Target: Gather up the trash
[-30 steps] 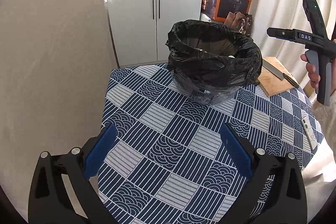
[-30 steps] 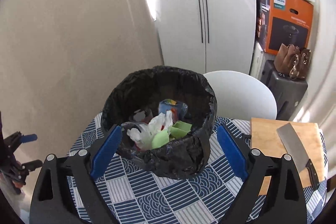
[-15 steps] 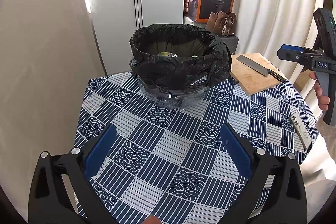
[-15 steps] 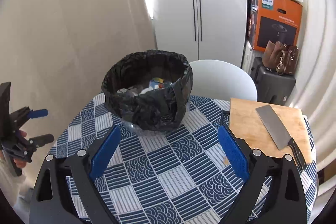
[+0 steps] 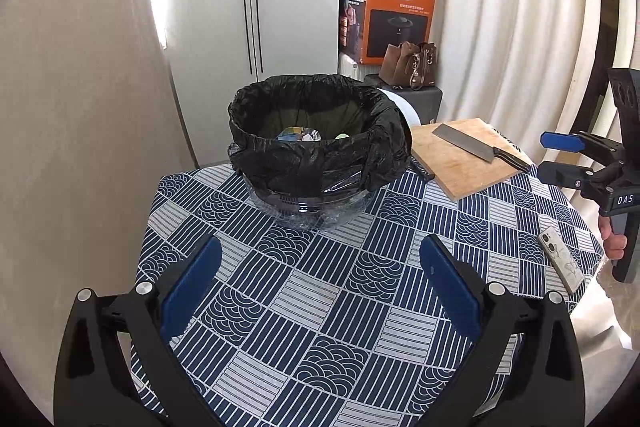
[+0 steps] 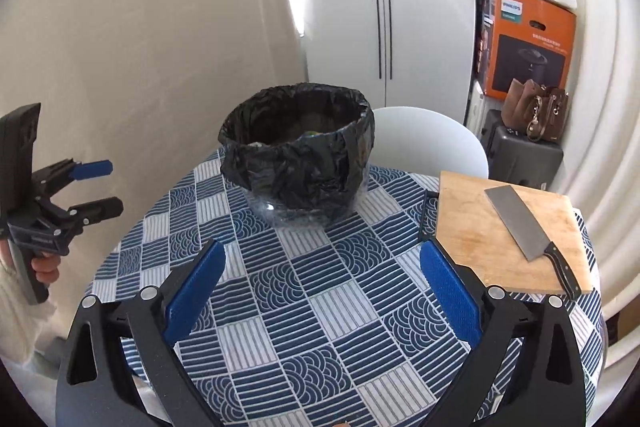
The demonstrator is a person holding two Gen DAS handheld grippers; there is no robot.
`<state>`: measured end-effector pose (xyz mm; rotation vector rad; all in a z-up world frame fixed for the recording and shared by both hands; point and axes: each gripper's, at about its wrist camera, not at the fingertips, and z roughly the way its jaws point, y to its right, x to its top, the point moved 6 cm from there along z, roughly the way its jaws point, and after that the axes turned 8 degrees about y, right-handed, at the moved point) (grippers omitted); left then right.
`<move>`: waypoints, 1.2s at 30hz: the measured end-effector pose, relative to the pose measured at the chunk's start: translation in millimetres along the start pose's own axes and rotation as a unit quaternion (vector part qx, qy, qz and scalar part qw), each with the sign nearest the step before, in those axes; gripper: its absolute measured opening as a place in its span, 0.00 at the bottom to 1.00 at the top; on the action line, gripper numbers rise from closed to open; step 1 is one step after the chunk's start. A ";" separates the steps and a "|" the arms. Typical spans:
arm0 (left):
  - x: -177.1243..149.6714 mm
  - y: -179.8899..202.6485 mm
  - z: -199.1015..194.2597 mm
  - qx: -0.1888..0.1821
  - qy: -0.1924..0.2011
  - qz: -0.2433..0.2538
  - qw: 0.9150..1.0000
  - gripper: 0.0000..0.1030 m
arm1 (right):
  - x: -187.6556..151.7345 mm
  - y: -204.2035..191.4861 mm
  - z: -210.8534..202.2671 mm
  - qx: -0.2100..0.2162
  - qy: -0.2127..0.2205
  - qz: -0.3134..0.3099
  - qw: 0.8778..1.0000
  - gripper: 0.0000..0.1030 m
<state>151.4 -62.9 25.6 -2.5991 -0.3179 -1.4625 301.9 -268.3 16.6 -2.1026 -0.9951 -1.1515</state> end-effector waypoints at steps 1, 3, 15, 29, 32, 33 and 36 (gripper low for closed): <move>-0.1 0.9 0.0 0.002 0.000 0.002 1.000 0.94 | -1.2 0.6 -0.5 -0.001 0.000 0.003 1.000 0.91; -0.5 2.9 -0.5 0.005 0.000 0.009 1.000 0.94 | -2.6 1.8 -1.8 -0.002 0.003 0.008 1.000 0.91; -4.4 6.2 -2.3 0.014 -0.008 0.008 1.000 0.94 | -5.8 0.6 -5.0 -0.010 0.012 -0.003 1.000 0.92; -6.1 19.2 3.7 0.012 -0.013 0.025 1.000 0.94 | -11.6 2.3 -2.6 -0.011 0.003 0.006 1.000 0.92; -7.4 21.9 4.1 0.004 -0.016 0.024 1.000 0.94 | -11.8 2.5 -4.8 -0.014 0.005 0.008 1.000 0.92; -7.6 22.5 4.3 0.003 -0.016 0.025 1.000 0.94 | -11.7 2.8 -4.8 -0.015 0.005 0.008 1.000 0.92; -8.3 23.2 4.6 0.003 -0.018 0.028 0.999 0.94 | -11.9 2.8 -5.0 -0.015 0.005 0.010 1.000 0.92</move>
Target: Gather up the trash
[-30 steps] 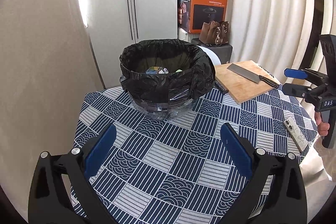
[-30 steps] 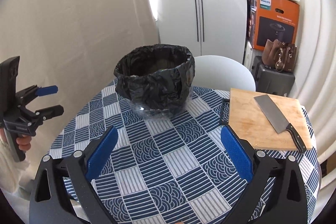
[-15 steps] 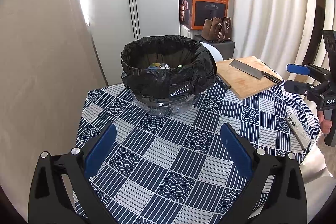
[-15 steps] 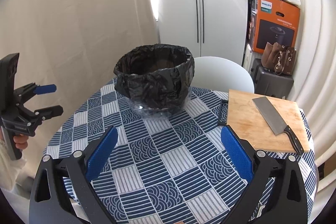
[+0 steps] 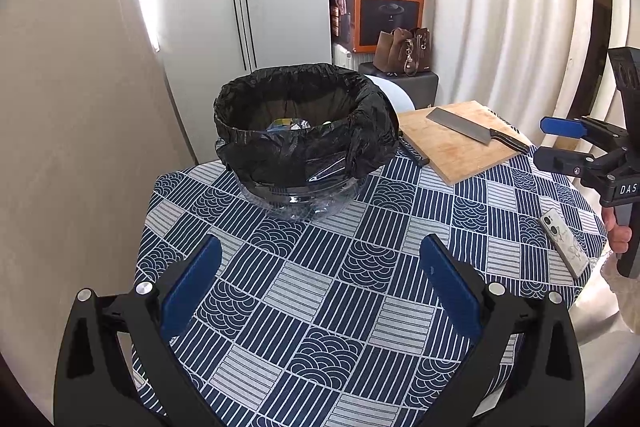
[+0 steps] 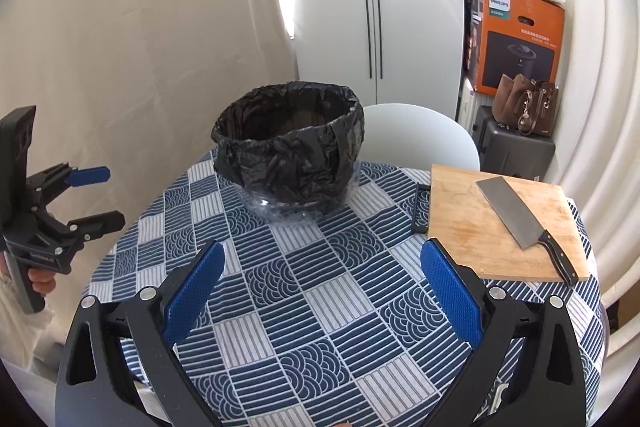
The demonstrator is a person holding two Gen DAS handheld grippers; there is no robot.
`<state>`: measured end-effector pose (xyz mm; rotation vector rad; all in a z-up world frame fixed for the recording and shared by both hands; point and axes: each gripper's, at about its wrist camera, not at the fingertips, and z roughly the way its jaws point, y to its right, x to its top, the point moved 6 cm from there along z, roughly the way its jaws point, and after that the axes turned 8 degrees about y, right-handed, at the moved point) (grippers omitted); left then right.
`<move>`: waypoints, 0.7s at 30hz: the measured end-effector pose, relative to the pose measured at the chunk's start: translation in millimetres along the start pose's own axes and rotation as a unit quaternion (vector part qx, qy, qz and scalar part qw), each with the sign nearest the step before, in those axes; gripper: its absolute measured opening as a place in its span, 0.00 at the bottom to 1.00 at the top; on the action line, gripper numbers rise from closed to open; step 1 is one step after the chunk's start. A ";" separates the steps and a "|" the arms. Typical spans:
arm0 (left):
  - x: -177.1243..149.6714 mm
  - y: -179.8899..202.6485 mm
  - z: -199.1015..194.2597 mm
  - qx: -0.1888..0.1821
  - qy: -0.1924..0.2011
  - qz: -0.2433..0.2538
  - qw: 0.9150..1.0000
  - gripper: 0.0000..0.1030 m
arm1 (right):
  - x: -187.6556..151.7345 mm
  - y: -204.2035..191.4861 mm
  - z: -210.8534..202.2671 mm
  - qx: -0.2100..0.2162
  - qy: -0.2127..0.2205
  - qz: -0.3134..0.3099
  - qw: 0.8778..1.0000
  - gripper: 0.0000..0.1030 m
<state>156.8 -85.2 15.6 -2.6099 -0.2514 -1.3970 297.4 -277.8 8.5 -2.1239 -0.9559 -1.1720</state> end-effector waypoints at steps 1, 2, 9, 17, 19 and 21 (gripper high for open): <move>-0.2 -0.2 0.1 0.001 0.000 0.000 1.000 0.94 | -0.1 0.0 0.3 0.000 -0.001 0.000 1.000 0.92; -0.3 -0.5 -0.1 0.001 0.000 -0.001 1.000 0.94 | 0.3 -0.1 0.2 0.000 -0.001 0.000 1.000 0.92; -0.4 -2.2 1.7 -0.001 0.000 -0.005 1.000 0.94 | 2.0 2.0 1.4 -0.015 -0.009 0.002 1.000 0.92; 0.5 -1.9 1.9 0.003 0.005 -0.009 1.000 0.94 | 5.8 2.7 0.1 -0.013 -0.010 -0.004 1.000 0.92; 1.4 -1.8 1.7 0.002 0.006 -0.011 1.000 0.94 | 6.3 2.5 -0.2 -0.013 -0.010 -0.003 1.000 0.92; 1.9 -2.2 1.3 0.002 0.008 -0.011 1.000 0.94 | 6.6 2.1 0.4 -0.011 -0.011 -0.002 1.000 0.92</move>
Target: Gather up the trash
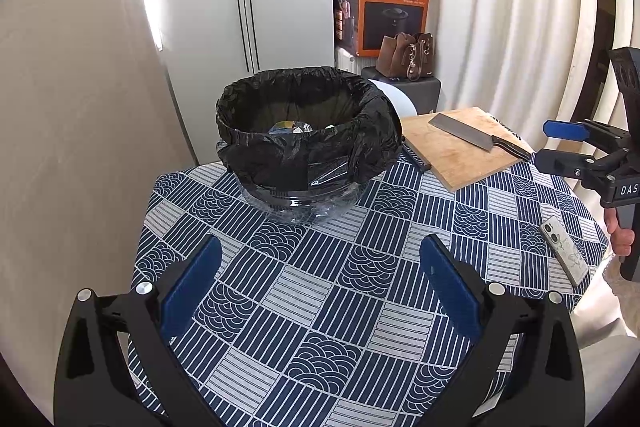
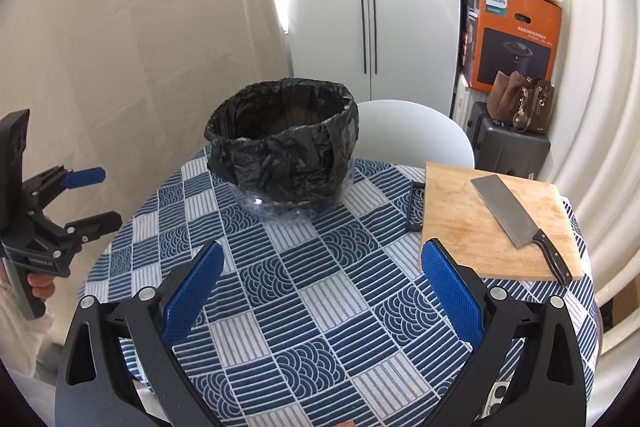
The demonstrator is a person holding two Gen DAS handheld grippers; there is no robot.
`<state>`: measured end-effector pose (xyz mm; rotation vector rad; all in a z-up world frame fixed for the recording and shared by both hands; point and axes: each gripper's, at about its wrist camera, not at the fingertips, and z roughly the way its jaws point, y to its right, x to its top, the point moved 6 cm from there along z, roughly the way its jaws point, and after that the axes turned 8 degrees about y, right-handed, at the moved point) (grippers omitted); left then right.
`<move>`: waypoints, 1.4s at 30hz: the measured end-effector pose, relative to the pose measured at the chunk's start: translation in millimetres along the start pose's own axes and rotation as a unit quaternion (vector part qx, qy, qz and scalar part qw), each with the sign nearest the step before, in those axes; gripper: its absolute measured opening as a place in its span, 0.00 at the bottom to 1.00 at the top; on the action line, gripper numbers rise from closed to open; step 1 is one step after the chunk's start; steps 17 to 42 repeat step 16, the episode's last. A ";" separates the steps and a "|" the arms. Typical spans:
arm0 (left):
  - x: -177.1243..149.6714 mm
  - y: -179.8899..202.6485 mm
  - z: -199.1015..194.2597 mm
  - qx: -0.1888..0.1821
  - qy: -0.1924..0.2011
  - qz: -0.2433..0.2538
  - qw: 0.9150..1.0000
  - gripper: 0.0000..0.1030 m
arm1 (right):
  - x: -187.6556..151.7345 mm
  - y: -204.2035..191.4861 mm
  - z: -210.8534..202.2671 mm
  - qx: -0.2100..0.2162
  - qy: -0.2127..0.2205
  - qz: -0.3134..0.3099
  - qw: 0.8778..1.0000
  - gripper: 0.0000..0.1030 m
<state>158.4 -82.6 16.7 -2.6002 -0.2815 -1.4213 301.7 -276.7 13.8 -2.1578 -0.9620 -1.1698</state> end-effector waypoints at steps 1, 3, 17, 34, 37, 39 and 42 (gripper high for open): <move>0.3 -0.1 -0.2 0.000 0.000 -0.001 1.000 0.94 | 0.1 -0.2 0.5 0.000 -0.001 -0.001 1.000 0.92; 0.5 -0.8 -0.1 0.002 0.001 -0.001 1.000 0.94 | -0.2 -1.2 1.3 0.000 -0.002 -0.003 1.000 0.92; -2.2 -7.2 -1.2 0.000 -0.005 -0.012 1.000 0.94 | -5.6 -6.1 5.8 0.003 -0.012 -0.015 1.000 0.92; -2.2 -7.2 -1.2 0.000 -0.005 -0.012 1.000 0.94 | -5.6 -6.1 5.8 0.003 -0.012 -0.015 1.000 0.92; -2.2 -7.2 -1.2 0.000 -0.005 -0.012 1.000 0.94 | -5.6 -6.1 5.8 0.003 -0.012 -0.015 1.000 0.92; -2.2 -7.2 -1.2 0.000 -0.005 -0.012 1.000 0.94 | -5.6 -6.1 5.8 0.003 -0.012 -0.015 1.000 0.92; -2.2 -7.2 -1.2 0.000 -0.005 -0.012 1.000 0.94 | -5.6 -6.1 5.8 0.003 -0.012 -0.015 1.000 0.92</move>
